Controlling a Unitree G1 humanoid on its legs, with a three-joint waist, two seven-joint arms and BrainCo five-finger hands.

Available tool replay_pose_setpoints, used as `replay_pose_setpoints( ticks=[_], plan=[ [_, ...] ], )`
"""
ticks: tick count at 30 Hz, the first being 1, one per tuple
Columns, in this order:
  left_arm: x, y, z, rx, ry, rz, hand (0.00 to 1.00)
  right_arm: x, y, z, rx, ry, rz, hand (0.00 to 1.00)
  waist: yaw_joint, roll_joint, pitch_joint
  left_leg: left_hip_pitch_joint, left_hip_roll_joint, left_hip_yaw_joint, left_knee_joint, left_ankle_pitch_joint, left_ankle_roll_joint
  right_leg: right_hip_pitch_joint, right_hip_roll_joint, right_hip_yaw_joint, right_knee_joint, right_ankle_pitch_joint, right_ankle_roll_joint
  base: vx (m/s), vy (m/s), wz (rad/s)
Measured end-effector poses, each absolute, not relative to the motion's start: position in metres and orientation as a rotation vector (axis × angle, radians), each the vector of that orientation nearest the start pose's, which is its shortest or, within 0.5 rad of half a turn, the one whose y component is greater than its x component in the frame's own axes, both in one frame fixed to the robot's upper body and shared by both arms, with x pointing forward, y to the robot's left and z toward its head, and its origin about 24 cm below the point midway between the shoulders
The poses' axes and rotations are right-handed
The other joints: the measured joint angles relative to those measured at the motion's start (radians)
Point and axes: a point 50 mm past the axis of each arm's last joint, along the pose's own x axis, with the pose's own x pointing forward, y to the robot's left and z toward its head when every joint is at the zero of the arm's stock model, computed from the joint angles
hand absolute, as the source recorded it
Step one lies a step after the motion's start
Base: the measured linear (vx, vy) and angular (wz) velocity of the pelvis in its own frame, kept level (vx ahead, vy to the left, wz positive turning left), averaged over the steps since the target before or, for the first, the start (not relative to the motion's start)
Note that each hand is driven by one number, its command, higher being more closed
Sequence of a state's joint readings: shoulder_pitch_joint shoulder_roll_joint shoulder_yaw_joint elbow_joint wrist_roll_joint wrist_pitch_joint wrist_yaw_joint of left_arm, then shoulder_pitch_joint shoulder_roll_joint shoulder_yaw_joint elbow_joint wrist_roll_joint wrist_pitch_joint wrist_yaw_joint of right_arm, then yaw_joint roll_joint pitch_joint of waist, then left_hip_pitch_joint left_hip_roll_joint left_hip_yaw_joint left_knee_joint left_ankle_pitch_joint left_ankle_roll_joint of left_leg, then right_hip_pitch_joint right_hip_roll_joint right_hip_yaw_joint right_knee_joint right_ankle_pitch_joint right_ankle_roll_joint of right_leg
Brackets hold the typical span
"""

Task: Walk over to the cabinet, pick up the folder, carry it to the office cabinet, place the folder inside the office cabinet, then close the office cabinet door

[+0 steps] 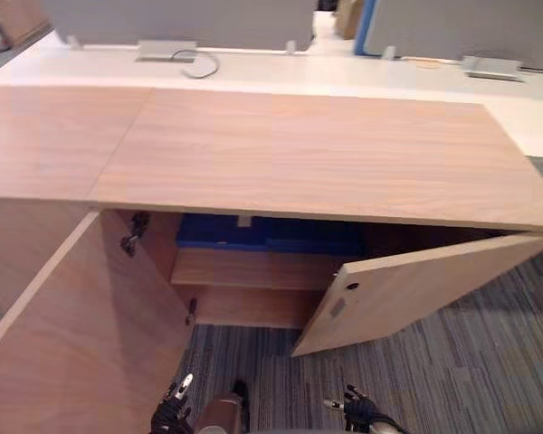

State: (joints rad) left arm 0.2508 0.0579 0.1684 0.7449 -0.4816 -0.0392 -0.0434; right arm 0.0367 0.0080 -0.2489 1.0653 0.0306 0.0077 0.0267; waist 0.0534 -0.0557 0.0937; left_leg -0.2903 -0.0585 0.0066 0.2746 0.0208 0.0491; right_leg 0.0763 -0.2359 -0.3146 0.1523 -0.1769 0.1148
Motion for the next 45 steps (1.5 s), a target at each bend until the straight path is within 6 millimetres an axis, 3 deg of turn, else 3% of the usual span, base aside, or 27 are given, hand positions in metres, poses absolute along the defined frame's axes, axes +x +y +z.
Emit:
replay_pose_setpoints(
  ticks=[5,8,10,11,13,14,15,18,20,21,22,25,29,34,37,38,40,41,42,43,44,45],
  plan=[
    [0.086,0.212,-0.146,-0.404,0.893,0.437,0.0,0.102,-0.175,-0.164,0.243,1.097,-0.274,0.0,-0.001,-0.008,0.004,0.172,-0.03,-0.029,-0.351,0.189,-0.002,0.017,-0.011,-0.012,-0.007,-0.003,-0.009,-0.06,-0.018,0.19],
    [0.087,0.213,-0.147,-0.412,0.893,0.452,0.0,0.099,-0.175,-0.164,0.245,1.103,-0.275,0.0,-0.012,-0.012,0.007,0.182,-0.042,-0.065,-0.369,0.207,0.005,0.033,-0.017,-0.043,0.011,-0.013,-0.01,-0.06,0.006,0.26],
    [0.086,0.218,-0.147,-0.41,0.888,0.474,0.0,0.092,-0.175,-0.165,0.249,1.105,-0.282,0.0,-0.02,-0.023,0.007,0.185,-0.075,-0.098,-0.368,0.189,0.025,0.048,-0.05,-0.071,0.043,-0.036,0.008,-0.01,0.052,0.59],
    [0.086,0.216,-0.149,-0.416,0.902,0.487,0.0,0.088,-0.176,-0.164,0.25,1.099,-0.288,0.0,-0.019,-0.021,0.002,0.186,-0.086,-0.113,-0.369,0.157,0.059,0.052,-0.063,-0.066,0.078,-0.047,-0.019,0.03,0.07,0.53],
    [0.083,0.215,-0.154,-0.423,0.934,0.509,0.0,0.09,-0.181,-0.161,0.251,1.066,-0.302,0.0,-0.034,0.0,0.006,0.187,-0.08,-0.147,-0.361,0.154,0.062,0.016,-0.038,0.047,0.179,-0.017,-0.116,0.0,0.083,0.63],
    [0.08,0.212,-0.156,-0.421,0.957,0.509,0.0,0.091,-0.184,-0.16,0.252,1.049,-0.313,0.0,-0.047,0.028,-0.007,0.191,-0.06,-0.178,-0.359,0.153,0.061,-0.029,0.002,0.15,0.246,0.0,-0.16,-0.01,0.067,1.27],
    [0.081,0.212,-0.157,-0.407,0.967,0.51,0.0,0.086,-0.184,-0.16,0.258,1.048,-0.318,0.0,-0.052,0.031,-0.021,0.184,-0.038,-0.224,-0.364,0.15,0.056,-0.04,0.077,0.267,0.235,-0.014,-0.137,0.0,0.017,1.3],
    [0.078,0.218,-0.157,-0.396,0.964,0.556,0.0,0.081,-0.175,-0.164,0.287,1.079,-0.307,0.0,-0.037,-0.007,-0.035,0.176,-0.055,-0.275,-0.367,0.145,0.043,-0.064,0.141,0.285,0.114,0.005,-0.096,-0.02,-0.149,1.15],
    [0.077,0.219,-0.157,-0.375,0.967,0.55,0.0,0.08,-0.176,-0.165,0.291,1.093,-0.304,0.0,-0.038,-0.015,-0.046,0.171,-0.078,-0.29,-0.367,0.129,0.015,-0.076,0.131,0.272,0.097,-0.004,-0.09,-0.02,-0.157,0.57],
    [0.08,0.225,-0.155,-0.323,0.96,0.536,0.0,0.076,-0.169,-0.168,0.308,1.119,-0.288,0.0,-0.037,-0.054,-0.064,0.118,-0.126,-0.266,-0.226,0.133,0.026,-0.082,0.075,0.287,0.071,-0.057,-0.043,0.02,-0.134,0.28],
    [0.077,0.221,-0.157,-0.314,0.979,0.522,0.0,0.078,-0.177,-0.168,0.29,1.114,-0.29,0.0,-0.039,-0.028,-0.069,0.112,-0.11,-0.265,-0.206,0.095,0.023,-0.085,0.095,0.289,0.079,-0.063,-0.045,0.1,-0.175,0.04],
    [0.079,0.224,-0.155,-0.182,0.997,0.441,0.0,0.074,-0.182,-0.169,0.27,1.14,-0.288,0.0,-0.045,-0.02,-0.081,0.13,-0.085,-0.24,-0.257,0.101,0.007,-0.08,0.114,0.315,0.03,-0.041,-0.058,0.08,-0.115,-0.19],
    [0.092,0.227,-0.153,0.064,1.015,0.242,0.0,0.077,-0.179,-0.169,0.244,1.133,-0.265,0.0,-0.062,-0.031,-0.077,0.155,-0.064,-0.243,-0.281,0.118,-0.013,-0.05,0.134,0.315,-0.013,-0.013,-0.054,0.06,-0.1,-0.07],
    [0.105,0.219,-0.152,0.194,1.012,0.075,0.0,0.078,-0.179,-0.17,0.242,1.141,-0.26,0.0,-0.065,-0.03,-0.072,0.158,-0.07,-0.301,-0.266,0.121,-0.015,-0.004,0.143,0.269,-0.019,-0.008,-0.052,0.08,-0.093,0.39],
    [0.12,0.214,-0.149,0.212,0.978,0.039,0.0,0.084,-0.179,-0.169,0.242,1.134,-0.25,0.0,-0.065,-0.021,-0.033,0.099,-0.069,-0.258,-0.146,0.077,-0.028,0.014,0.154,0.23,-0.003,0.017,-0.061,-0.02,-0.02,0.55],
    [0.125,0.213,-0.147,0.208,0.963,0.041,0.0,0.089,-0.183,-0.168,0.233,1.122,-0.252,0.0,-0.06,0.004,-0.004,0.046,-0.005,-0.088,-0.03,-0.032,0.01,0.03,0.179,0.232,0.004,0.017,-0.064,-0.12,0.014,0.14],
    [0.124,0.212,-0.147,0.204,0.966,0.04,0.0,0.091,-0.184,-0.167,0.23,1.116,-0.251,0.0,-0.059,0.01,-0.001,0.044,0.008,-0.037,-0.014,-0.061,0.008,0.038,0.187,0.231,0.005,0.015,-0.066,-0.13,-0.018,-0.01],
    [0.123,0.212,-0.148,0.202,0.967,0.043,0.0,0.091,-0.184,-0.167,0.23,1.116,-0.251,0.0,-0.058,0.009,-0.002,0.048,0.0,-0.015,-0.033,-0.066,0.009,0.041,0.178,0.229,-0.019,-0.005,-0.097,-0.12,0.024,0.12],
    [0.123,0.215,-0.147,0.187,0.97,0.064,0.0,0.089,-0.181,-0.168,0.251,1.122,-0.259,0.0,-0.075,-0.023,-0.001,0.047,-0.019,0.031,-0.008,-0.074,0.022,0.036,0.137,0.22,-0.062,-0.025,-0.112,-0.13,0.053,0.12],
    [0.122,0.216,-0.147,0.151,0.964,0.095,0.0,0.087,-0.182,-0.168,0.268,1.118,-0.281,0.0,-0.07,-0.017,0.001,0.017,0.001,0.076,0.147,-0.113,0.037,0.025,0.125,0.214,-0.046,-0.023,-0.108,-0.08,0.066,0.08],
    [0.119,0.216,-0.148,0.142,0.971,0.107,0.0,0.087,-0.185,-0.167,0.273,1.109,-0.296,0.0,-0.062,0.001,0.001,0.016,0.023,0.089,0.221,-0.154,0.025,0.026,0.132,0.214,-0.04,-0.024,-0.106,0.0,0.065,0.03],
    [0.105,0.213,-0.154,0.121,1.021,0.114,0.0,0.086,-0.195,-0.166,0.274,1.09,-0.334,0.0,-0.073,0.046,-0.016,0.059,0.041,0.048,0.168,-0.228,0.009,0.035,0.166,0.209,-0.037,-0.028,-0.074,0.06,0.06,0.19]
  ],
)
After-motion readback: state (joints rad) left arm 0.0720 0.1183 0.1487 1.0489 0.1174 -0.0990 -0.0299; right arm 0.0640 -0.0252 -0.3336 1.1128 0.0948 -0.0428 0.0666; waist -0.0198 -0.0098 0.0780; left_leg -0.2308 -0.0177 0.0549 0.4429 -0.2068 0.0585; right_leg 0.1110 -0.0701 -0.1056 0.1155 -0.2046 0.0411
